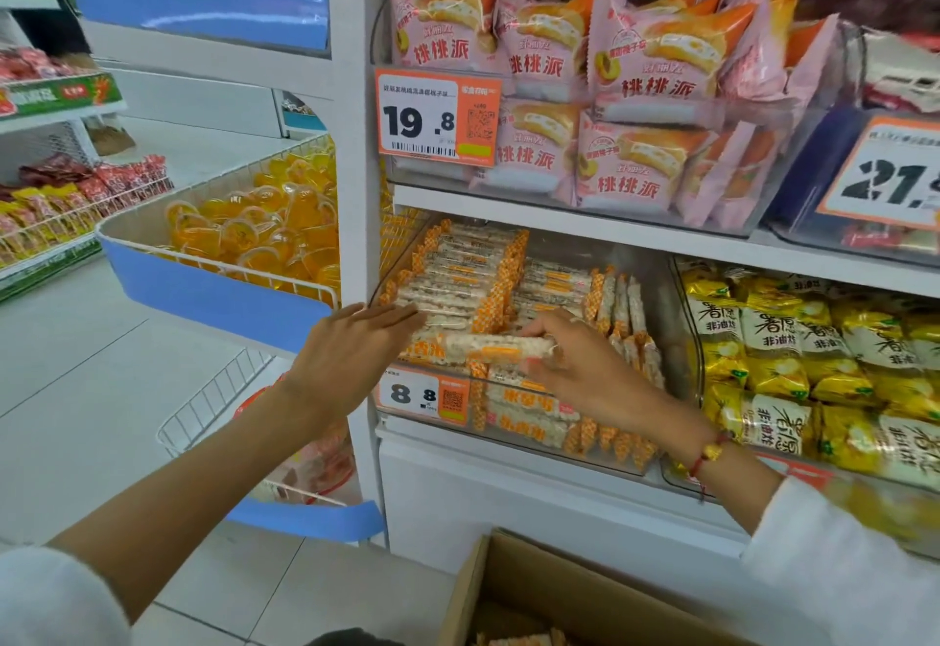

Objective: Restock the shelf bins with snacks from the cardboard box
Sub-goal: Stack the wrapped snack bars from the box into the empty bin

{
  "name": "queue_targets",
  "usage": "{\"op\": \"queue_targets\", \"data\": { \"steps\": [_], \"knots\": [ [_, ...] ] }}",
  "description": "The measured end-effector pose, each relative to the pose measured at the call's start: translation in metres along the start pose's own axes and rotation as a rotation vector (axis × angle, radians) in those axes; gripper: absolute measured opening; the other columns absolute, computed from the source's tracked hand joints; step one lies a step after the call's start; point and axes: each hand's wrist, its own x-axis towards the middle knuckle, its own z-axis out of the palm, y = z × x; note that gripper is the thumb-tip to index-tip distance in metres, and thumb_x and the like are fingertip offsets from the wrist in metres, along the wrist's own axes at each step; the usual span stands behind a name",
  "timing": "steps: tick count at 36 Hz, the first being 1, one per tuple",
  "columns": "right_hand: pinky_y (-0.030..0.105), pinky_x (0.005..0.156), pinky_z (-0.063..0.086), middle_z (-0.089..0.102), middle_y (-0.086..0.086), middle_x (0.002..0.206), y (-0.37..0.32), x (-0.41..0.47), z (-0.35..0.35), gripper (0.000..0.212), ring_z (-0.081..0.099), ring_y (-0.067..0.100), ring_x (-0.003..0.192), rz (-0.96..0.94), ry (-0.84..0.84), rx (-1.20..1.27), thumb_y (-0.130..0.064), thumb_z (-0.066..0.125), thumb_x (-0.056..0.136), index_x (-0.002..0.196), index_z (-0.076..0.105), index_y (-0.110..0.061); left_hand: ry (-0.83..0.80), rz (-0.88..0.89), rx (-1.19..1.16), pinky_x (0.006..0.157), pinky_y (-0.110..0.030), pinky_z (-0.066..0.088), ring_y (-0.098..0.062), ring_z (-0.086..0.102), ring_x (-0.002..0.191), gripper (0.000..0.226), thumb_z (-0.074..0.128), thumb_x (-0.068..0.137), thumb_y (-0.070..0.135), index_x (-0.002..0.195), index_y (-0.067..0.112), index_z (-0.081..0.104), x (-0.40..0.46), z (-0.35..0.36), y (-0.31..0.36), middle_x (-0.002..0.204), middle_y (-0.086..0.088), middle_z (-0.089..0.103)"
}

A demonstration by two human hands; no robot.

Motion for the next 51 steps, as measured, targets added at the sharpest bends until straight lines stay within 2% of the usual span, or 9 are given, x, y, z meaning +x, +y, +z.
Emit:
{"op": "queue_targets", "data": {
  "steps": [11, 19, 22, 26, 32, 38, 42, 45, 51],
  "knots": [
    [0.021, 0.099, 0.034, 0.054, -0.001, 0.137, 0.005, -0.002, 0.001, 0.037, 0.045, 0.012, 0.129, 0.105, 0.035, 0.126, -0.026, 0.066, 0.090, 0.126, 0.061, -0.017, 0.025, -0.045, -0.035, 0.075, -0.038, 0.056, -0.026, 0.067, 0.104, 0.064, 0.087, 0.065, 0.014, 0.125, 0.012, 0.063, -0.006, -0.012, 0.012, 0.117, -0.006, 0.068],
    [0.019, 0.092, 0.032, 0.052, -0.005, 0.136, 0.006, -0.007, -0.005, 0.038, 0.046, 0.001, 0.110, 0.150, 0.103, 0.234, -0.027, 0.066, 0.090, 0.126, 0.058, -0.020, 0.145, -0.194, -0.141, 0.078, -0.040, 0.055, -0.029, 0.068, 0.098, 0.048, 0.083, 0.068, 0.003, 0.113, 0.013, 0.069, -0.008, -0.025, 0.027, 0.114, -0.006, 0.069],
    [0.021, 0.084, 0.036, 0.050, -0.006, 0.137, 0.010, -0.012, -0.004, 0.032, 0.049, -0.002, 0.095, 0.156, 0.143, 0.259, -0.028, 0.064, 0.091, 0.122, 0.057, -0.024, 0.164, -0.183, -0.178, 0.087, -0.040, 0.053, -0.029, 0.064, 0.108, 0.061, 0.080, 0.065, -0.007, 0.121, 0.010, 0.065, -0.015, -0.018, 0.038, 0.122, -0.009, 0.066],
    [0.019, 0.084, 0.037, 0.048, -0.015, 0.124, 0.012, -0.022, -0.003, 0.029, 0.049, 0.010, 0.119, 0.183, 0.180, 0.294, -0.027, 0.062, 0.092, 0.120, 0.056, -0.025, 0.072, -0.140, -0.165, 0.108, -0.043, 0.035, -0.028, 0.048, 0.131, 0.062, 0.066, 0.082, -0.002, 0.140, 0.011, 0.048, -0.028, 0.006, 0.047, 0.141, -0.010, 0.051],
    [0.007, 0.076, 0.041, 0.053, -0.011, 0.125, 0.012, -0.036, 0.001, 0.026, 0.053, 0.005, 0.111, 0.224, 0.286, 0.373, -0.028, 0.064, 0.090, 0.115, 0.058, -0.030, 0.028, -0.200, -0.245, 0.115, -0.042, 0.028, -0.023, 0.040, 0.137, 0.046, 0.031, 0.100, 0.027, 0.142, 0.017, 0.045, -0.026, 0.009, 0.050, 0.145, -0.004, 0.047],
    [0.018, 0.082, 0.048, 0.059, -0.014, 0.114, 0.017, -0.060, 0.009, 0.027, 0.057, 0.004, 0.107, 0.308, 0.412, 0.469, -0.023, 0.068, 0.087, 0.113, 0.061, -0.028, 0.003, -0.198, -0.296, 0.118, -0.040, 0.008, -0.024, 0.015, 0.147, 0.059, 0.018, 0.100, 0.050, 0.151, 0.022, 0.023, 0.009, 0.014, 0.057, 0.157, -0.002, 0.024],
    [0.015, 0.067, 0.051, 0.061, -0.014, 0.104, 0.023, -0.066, 0.005, 0.025, 0.064, -0.002, 0.080, 0.356, 0.405, 0.457, -0.023, 0.068, 0.087, 0.111, 0.061, -0.026, -0.123, -0.260, -0.266, 0.120, -0.044, 0.004, -0.024, 0.008, 0.148, 0.067, 0.000, 0.093, 0.058, 0.151, 0.032, 0.019, 0.040, 0.018, 0.061, 0.159, 0.003, 0.019],
    [0.032, 0.090, 0.051, 0.058, -0.007, 0.127, 0.035, -0.064, 0.004, 0.023, 0.058, 0.014, 0.117, 0.372, 0.418, 0.457, -0.030, 0.070, 0.085, 0.106, 0.061, -0.034, -0.146, -0.278, -0.202, 0.117, -0.046, 0.012, -0.028, 0.023, 0.144, 0.068, 0.000, 0.092, 0.056, 0.148, 0.034, 0.030, 0.048, 0.027, 0.061, 0.154, 0.002, 0.035],
    [0.048, 0.100, 0.046, 0.058, -0.002, 0.130, 0.038, -0.058, 0.005, 0.026, 0.057, 0.026, 0.119, 0.409, 0.406, 0.468, -0.032, 0.071, 0.084, 0.106, 0.059, -0.038, -0.179, -0.289, -0.223, 0.116, -0.046, 0.011, -0.030, 0.025, 0.143, 0.064, 0.006, 0.093, 0.057, 0.147, 0.035, 0.034, 0.051, 0.027, 0.061, 0.152, 0.001, 0.037]
  ]
}}
